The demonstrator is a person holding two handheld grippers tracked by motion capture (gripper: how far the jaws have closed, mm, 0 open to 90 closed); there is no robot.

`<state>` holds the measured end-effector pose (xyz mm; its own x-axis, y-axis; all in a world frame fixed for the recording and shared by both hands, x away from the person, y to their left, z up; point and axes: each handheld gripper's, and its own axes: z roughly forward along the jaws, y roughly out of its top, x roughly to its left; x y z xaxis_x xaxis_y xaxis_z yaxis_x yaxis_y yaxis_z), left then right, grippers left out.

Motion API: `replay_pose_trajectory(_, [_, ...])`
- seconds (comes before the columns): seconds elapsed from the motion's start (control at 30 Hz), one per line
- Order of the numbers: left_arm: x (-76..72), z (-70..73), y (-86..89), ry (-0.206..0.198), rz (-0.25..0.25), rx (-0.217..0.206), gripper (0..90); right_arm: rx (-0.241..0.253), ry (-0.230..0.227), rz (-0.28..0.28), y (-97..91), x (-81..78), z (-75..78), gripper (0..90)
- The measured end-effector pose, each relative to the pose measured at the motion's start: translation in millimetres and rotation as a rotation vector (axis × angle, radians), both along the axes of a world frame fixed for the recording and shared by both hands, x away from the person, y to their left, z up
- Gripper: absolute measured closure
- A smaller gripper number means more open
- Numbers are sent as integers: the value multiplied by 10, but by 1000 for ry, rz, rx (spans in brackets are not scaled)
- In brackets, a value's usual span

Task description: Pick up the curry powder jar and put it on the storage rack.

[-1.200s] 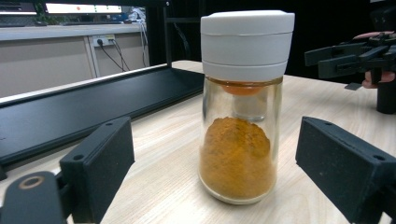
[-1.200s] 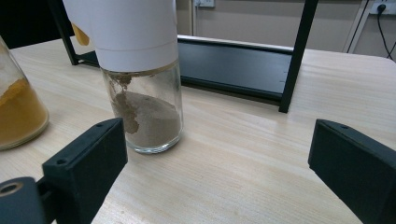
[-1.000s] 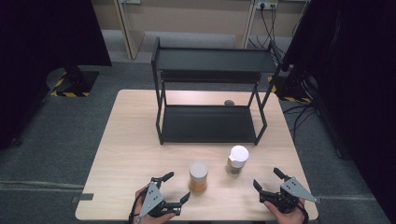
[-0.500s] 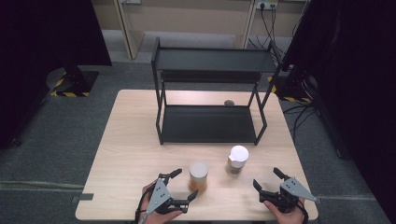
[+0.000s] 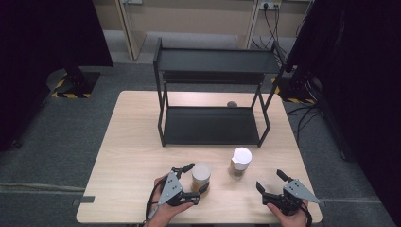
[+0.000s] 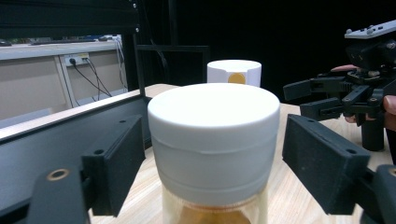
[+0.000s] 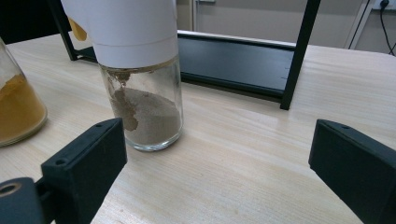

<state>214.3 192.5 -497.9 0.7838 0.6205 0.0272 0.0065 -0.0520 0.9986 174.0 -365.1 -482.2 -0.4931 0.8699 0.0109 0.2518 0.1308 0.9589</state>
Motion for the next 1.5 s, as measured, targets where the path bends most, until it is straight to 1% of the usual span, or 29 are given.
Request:
replay_pose_trajectory(0.17, [43,-7,-25,-4,-3,-1,253,0,2,-2,1,2,2,47])
replay_pose_trajectory(0.3, [42,-14,-24,-14,-1,-7,308,-1,4,-2,3,4,5,47])
replay_pose_trajectory(0.33, [31,-7,-32,-17,3,-2,326,-1,5,-2,3,5,7,47])
replay_pose_trajectory(0.43, [13,-6,-49,-16,9,-4,330,3,6,-2,-4,8,6,47])
replay_pose_trajectory(0.53, [9,44,-56,-11,8,14,331,2,7,-4,-3,8,7,47])
replay_pose_trajectory(0.6, [4,62,-62,-12,9,16,332,2,10,-4,-1,11,12,47])
replay_pose_trajectory(0.77, [-19,119,-73,-14,22,0,332,5,10,-6,-2,12,10,47])
replay_pose_trajectory(1.0, [-36,224,-99,-29,53,-15,332,5,9,-5,-5,11,8,47])
replay_pose_trajectory(1.2, [-39,310,-98,-47,97,-23,333,7,11,-5,-5,13,10,47])
replay_pose_trajectory(1.5, [-16,468,-82,-85,168,-28,333,6,12,-6,0,13,13,47])
